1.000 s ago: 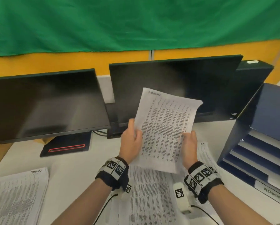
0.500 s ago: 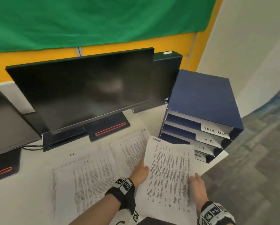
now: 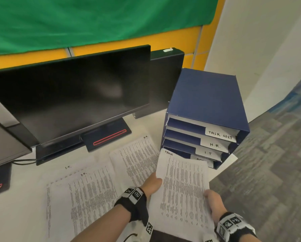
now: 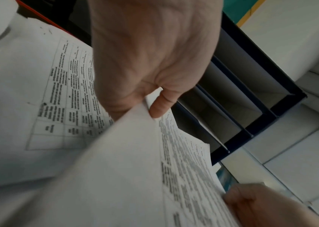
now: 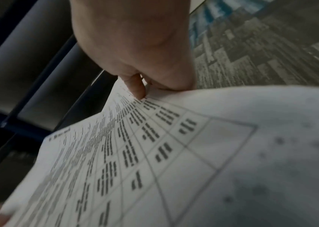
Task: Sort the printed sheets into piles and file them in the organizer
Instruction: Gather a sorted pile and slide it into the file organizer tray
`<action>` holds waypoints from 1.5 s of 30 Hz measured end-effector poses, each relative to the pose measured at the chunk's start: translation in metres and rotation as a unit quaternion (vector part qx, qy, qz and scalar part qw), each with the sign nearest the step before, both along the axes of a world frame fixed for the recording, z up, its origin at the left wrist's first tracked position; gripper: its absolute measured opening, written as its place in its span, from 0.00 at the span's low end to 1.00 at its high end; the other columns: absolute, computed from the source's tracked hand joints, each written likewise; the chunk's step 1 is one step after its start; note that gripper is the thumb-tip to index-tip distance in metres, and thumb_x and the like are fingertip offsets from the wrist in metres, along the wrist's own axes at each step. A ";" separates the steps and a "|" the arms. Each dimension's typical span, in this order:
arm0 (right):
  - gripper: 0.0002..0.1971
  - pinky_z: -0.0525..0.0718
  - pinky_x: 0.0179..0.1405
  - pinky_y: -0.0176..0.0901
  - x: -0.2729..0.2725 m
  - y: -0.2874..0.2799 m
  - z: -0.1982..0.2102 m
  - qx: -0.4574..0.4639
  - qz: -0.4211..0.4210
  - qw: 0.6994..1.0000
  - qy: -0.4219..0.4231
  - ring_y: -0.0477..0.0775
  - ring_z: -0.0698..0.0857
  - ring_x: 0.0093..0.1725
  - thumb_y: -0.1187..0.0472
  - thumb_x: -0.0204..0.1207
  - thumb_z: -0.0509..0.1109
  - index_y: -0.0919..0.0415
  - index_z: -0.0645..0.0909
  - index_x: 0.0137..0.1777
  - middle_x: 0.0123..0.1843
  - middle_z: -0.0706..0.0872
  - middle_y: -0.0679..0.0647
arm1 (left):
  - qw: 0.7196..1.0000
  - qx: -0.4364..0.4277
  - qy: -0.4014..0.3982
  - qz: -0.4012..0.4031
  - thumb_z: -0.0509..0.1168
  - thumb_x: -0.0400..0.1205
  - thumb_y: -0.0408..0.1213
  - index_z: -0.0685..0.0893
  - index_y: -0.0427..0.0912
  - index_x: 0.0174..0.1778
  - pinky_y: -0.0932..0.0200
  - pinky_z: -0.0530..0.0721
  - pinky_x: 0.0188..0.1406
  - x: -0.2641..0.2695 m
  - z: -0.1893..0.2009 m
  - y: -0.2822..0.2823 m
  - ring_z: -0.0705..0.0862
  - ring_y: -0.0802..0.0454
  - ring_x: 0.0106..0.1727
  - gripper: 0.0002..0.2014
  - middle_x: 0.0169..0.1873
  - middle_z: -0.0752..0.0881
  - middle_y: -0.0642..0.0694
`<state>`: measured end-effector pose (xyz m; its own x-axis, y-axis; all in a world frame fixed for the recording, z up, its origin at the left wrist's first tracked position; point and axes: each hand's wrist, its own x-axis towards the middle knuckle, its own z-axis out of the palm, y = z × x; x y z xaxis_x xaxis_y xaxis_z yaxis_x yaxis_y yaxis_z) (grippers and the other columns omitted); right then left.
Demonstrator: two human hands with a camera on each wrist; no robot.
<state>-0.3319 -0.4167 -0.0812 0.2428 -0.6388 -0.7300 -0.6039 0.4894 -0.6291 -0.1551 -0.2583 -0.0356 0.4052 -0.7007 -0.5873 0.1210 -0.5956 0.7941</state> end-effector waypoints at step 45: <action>0.13 0.84 0.41 0.48 0.191 0.127 0.025 -0.008 0.316 0.934 -0.164 0.54 0.82 0.37 0.69 0.79 0.62 0.66 0.79 0.62 0.40 0.84 0.58 | 0.821 0.353 -0.261 0.365 0.65 0.77 0.49 0.62 0.41 0.73 0.41 0.75 0.65 0.122 -0.028 0.232 0.68 0.37 0.70 0.32 0.70 0.66 0.36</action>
